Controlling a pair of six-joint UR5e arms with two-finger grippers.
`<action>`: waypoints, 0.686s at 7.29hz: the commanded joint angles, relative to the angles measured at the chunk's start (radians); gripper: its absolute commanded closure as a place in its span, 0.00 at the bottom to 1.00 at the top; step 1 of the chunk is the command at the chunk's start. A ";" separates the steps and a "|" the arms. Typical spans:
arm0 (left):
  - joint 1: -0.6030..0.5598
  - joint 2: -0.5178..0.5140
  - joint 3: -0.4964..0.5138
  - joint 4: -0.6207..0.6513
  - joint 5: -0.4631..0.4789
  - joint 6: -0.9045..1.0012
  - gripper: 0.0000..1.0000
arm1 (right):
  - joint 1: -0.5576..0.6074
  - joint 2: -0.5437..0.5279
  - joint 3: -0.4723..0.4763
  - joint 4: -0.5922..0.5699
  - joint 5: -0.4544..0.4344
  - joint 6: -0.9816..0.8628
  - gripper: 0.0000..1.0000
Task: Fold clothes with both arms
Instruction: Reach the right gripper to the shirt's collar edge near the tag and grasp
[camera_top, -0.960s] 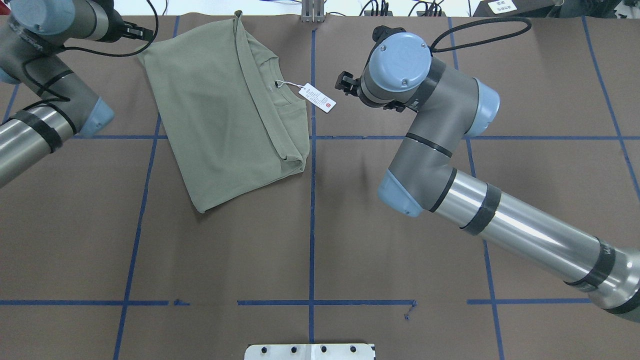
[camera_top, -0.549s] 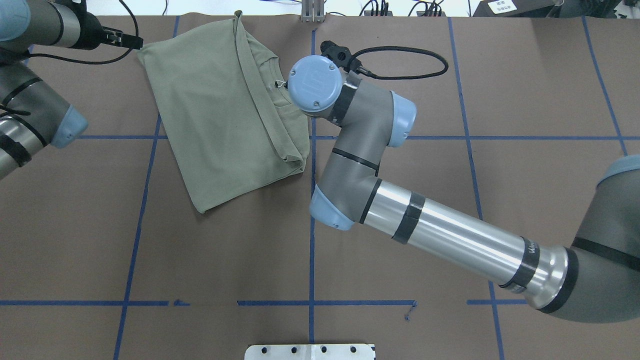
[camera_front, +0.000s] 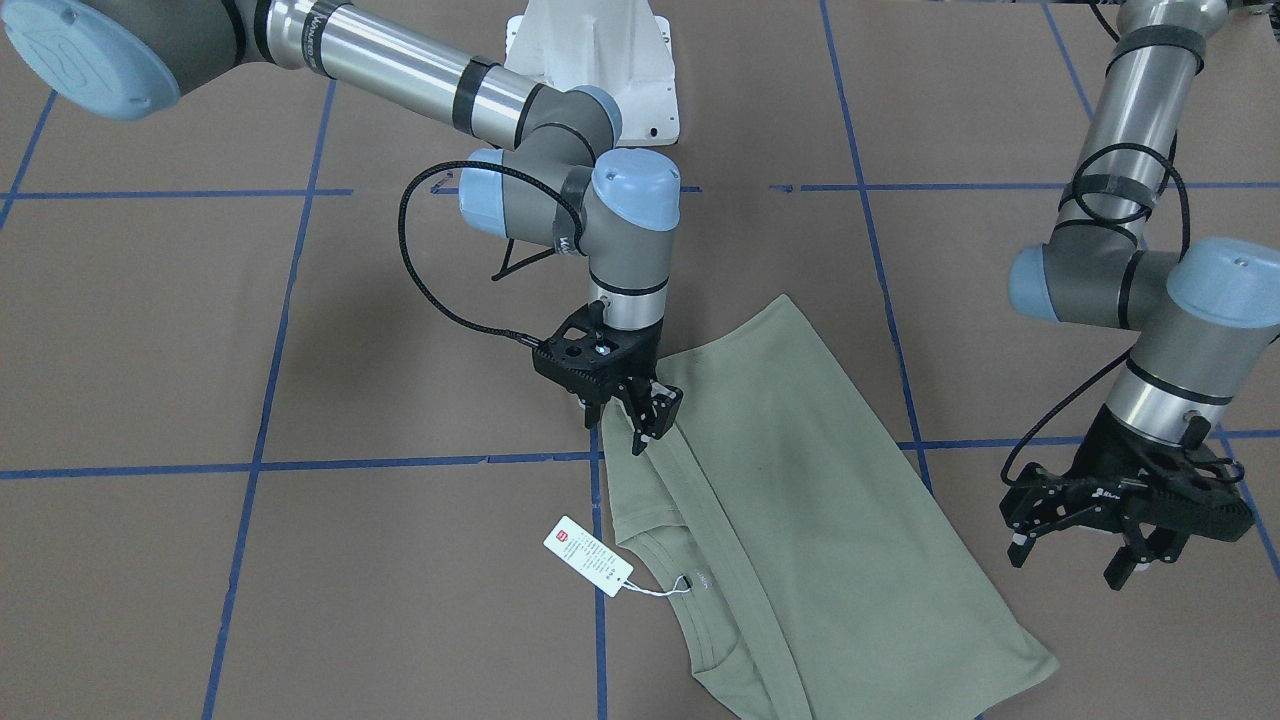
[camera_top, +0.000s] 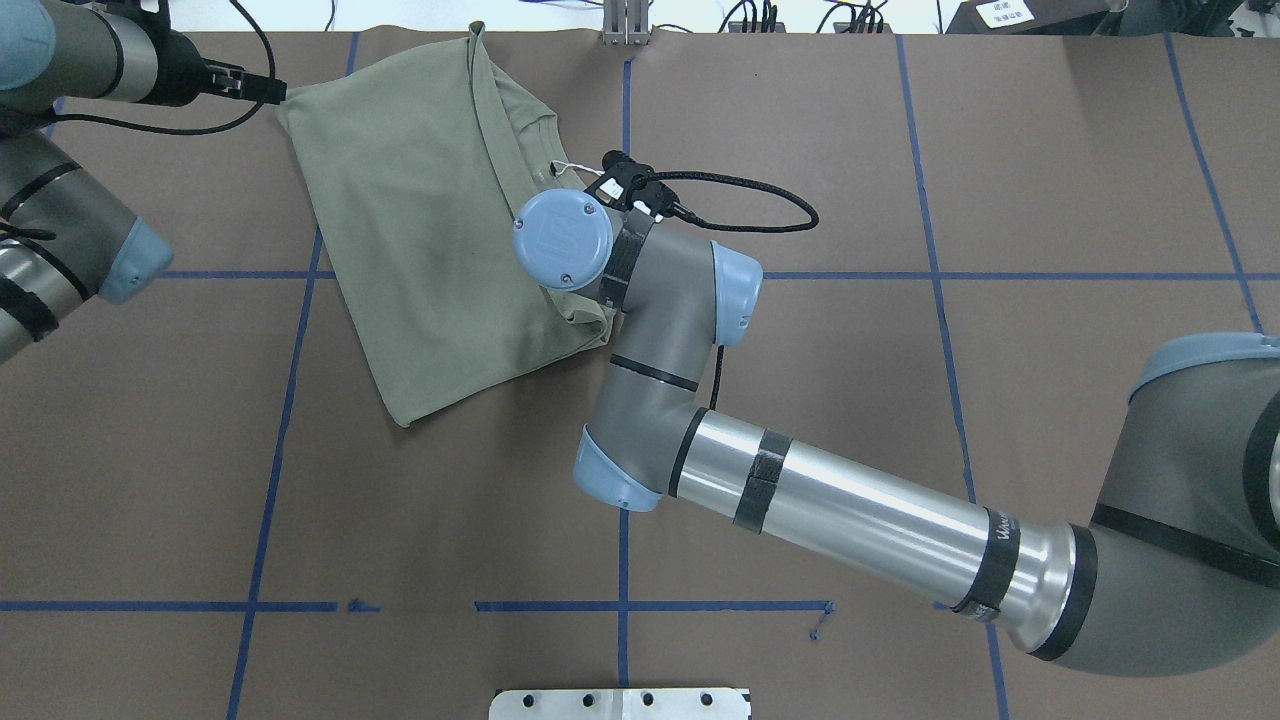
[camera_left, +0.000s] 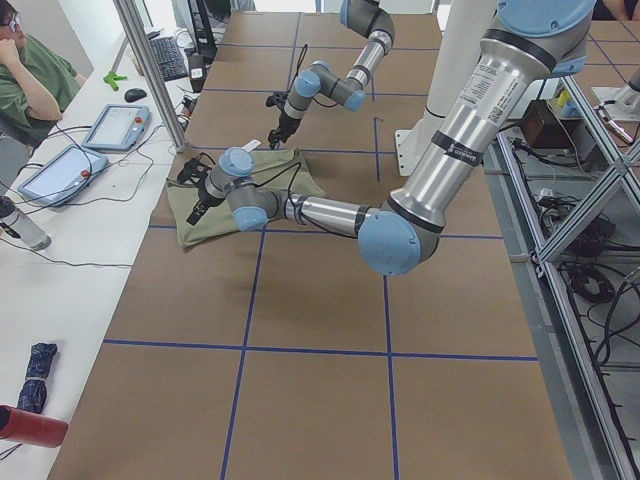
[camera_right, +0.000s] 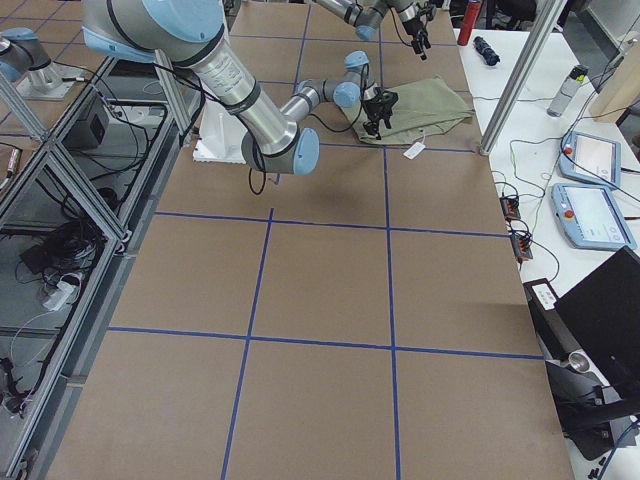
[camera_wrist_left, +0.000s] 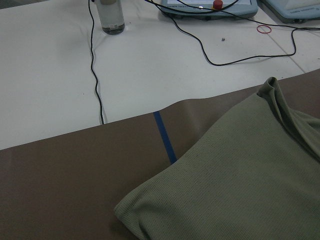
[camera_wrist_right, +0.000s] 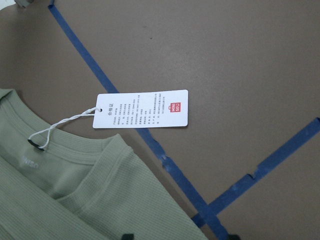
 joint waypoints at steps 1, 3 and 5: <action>0.004 0.000 0.002 0.000 0.001 -0.001 0.00 | -0.018 -0.007 -0.010 -0.003 -0.003 -0.001 0.41; 0.007 0.000 0.004 0.000 0.001 0.001 0.00 | -0.031 -0.010 -0.010 -0.005 -0.003 0.001 0.42; 0.008 0.000 0.005 0.000 0.001 -0.001 0.00 | -0.032 -0.017 -0.010 -0.005 -0.003 0.001 0.52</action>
